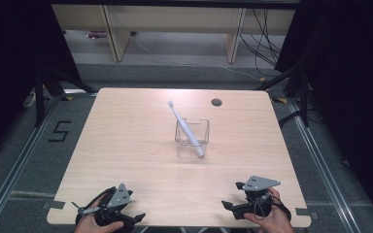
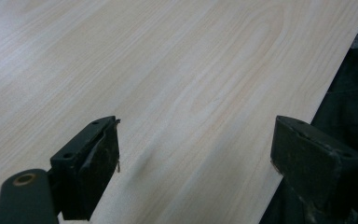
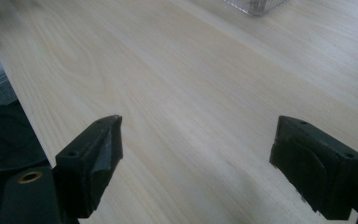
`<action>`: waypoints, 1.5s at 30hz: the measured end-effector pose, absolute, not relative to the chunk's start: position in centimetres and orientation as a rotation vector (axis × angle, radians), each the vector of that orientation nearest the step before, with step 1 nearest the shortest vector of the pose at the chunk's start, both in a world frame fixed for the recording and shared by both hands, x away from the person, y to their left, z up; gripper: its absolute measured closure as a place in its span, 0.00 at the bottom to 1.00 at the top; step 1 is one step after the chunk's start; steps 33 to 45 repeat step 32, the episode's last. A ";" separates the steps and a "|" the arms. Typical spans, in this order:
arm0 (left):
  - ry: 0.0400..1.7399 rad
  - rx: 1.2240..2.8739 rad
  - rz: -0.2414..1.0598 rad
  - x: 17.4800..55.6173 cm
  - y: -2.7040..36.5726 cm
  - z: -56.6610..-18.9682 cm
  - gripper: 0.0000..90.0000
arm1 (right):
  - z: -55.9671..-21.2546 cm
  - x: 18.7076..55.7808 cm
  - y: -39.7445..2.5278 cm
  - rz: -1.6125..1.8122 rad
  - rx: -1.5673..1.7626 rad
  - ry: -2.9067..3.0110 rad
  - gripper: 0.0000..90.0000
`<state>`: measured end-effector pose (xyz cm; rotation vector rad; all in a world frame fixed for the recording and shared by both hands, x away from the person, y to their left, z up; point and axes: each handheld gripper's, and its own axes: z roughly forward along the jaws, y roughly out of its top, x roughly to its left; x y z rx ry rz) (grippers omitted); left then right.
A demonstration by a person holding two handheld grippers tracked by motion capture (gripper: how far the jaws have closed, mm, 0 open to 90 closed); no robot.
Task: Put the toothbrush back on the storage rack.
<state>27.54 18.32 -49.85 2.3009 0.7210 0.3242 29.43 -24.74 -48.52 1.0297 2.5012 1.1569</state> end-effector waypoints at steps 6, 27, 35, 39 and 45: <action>0.721 2.301 0.324 27.5 18.3 -49.8 0.16 | -48.6 29.0 -24.8 1.150 1.043 2.518 0.18; 0.722 2.302 0.324 27.5 18.3 -49.9 0.16 | -48.8 28.7 -25.3 1.144 0.997 2.492 0.18; 0.722 2.303 0.324 27.5 18.3 -49.9 0.16 | -48.8 28.8 -25.4 1.135 0.995 2.500 0.18; 0.722 2.303 0.324 27.5 18.3 -49.9 0.16 | -48.8 28.8 -25.4 1.135 0.995 2.500 0.18; 0.722 2.303 0.324 27.5 18.3 -49.9 0.16 | -48.8 28.8 -25.4 1.135 0.995 2.500 0.18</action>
